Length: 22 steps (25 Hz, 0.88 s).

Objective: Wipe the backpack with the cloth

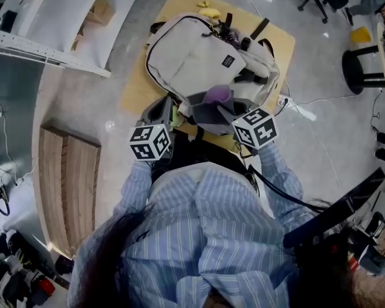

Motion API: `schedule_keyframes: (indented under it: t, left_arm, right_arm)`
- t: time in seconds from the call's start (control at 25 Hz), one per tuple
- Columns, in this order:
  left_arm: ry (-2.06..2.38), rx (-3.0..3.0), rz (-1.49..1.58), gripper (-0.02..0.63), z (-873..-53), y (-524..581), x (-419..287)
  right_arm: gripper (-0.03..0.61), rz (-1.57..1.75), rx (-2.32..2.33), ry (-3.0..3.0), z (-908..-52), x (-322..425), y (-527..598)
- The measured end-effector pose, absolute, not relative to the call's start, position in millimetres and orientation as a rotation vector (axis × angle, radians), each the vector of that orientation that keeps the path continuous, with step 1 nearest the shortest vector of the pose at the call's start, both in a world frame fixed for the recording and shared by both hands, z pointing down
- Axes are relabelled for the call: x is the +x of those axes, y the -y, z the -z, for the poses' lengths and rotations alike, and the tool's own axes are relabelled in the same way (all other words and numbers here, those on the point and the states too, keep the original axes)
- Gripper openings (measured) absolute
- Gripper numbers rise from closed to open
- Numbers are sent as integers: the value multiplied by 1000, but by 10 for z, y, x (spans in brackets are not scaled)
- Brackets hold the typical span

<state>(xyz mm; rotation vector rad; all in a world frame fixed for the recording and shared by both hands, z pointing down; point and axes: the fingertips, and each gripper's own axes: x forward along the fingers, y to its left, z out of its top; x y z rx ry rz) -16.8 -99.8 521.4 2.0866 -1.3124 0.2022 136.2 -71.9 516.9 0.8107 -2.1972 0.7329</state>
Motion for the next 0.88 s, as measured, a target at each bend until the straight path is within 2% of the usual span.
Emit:
schedule_keyframes:
  t: [0.48,0.88]
  left_arm:
    - [1283,2084,-198,5,-5207,922,-157]
    - [1278,2080,-197,5,-5241,921,-163]
  right_arm:
    - [41,-566,1076,2015,-5113,2421,1910]
    - [41,-516,1226,1932,-4978,2888,2518]
